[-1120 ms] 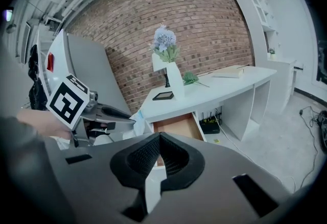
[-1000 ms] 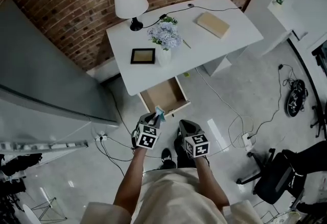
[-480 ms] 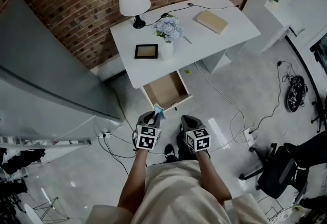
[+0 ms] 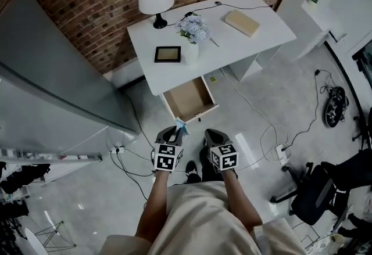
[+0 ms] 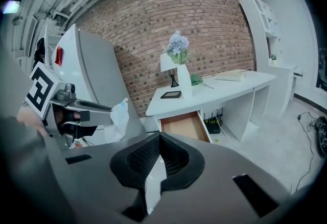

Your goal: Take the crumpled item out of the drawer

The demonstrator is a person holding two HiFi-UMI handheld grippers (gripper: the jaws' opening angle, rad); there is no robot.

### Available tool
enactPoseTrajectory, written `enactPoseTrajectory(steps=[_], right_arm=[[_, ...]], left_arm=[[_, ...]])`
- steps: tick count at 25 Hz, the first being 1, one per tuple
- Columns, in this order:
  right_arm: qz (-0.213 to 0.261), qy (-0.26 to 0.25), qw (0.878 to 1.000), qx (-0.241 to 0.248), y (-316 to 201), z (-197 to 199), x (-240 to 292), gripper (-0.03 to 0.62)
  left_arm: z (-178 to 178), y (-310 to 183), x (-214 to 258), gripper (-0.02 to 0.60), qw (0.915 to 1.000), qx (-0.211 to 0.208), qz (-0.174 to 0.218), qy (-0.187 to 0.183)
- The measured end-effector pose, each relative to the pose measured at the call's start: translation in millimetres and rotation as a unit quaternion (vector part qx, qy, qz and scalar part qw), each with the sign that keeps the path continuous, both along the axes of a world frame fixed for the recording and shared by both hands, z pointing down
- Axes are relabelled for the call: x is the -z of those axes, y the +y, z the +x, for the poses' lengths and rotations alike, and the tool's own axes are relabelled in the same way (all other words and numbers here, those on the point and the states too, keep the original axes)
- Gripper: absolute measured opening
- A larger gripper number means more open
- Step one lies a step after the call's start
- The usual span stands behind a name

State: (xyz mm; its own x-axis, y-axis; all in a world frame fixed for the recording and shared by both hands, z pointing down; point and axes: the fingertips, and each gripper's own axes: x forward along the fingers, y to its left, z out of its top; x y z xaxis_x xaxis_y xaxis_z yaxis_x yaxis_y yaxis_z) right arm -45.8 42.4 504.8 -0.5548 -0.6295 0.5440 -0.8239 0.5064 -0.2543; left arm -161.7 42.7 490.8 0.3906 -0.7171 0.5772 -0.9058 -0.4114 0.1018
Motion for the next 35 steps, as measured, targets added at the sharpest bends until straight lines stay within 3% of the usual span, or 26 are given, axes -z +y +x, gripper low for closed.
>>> enactPoseTrajectory(steps=[9,35], right_arm=[[-0.004,-0.004,1.0,-0.011,14.1,2.8,-6.5,0.025],[0.013,0.017,1.0,0.001,20.1,12.0,0.2,0.025]], left_arm=[[-3.6,12.6,-6.9,0.077,0.9994,0.021,-0.005,0.027],[7.5,14.4,-13.9,0.076,1.0,0.002,0.001,-0.002]])
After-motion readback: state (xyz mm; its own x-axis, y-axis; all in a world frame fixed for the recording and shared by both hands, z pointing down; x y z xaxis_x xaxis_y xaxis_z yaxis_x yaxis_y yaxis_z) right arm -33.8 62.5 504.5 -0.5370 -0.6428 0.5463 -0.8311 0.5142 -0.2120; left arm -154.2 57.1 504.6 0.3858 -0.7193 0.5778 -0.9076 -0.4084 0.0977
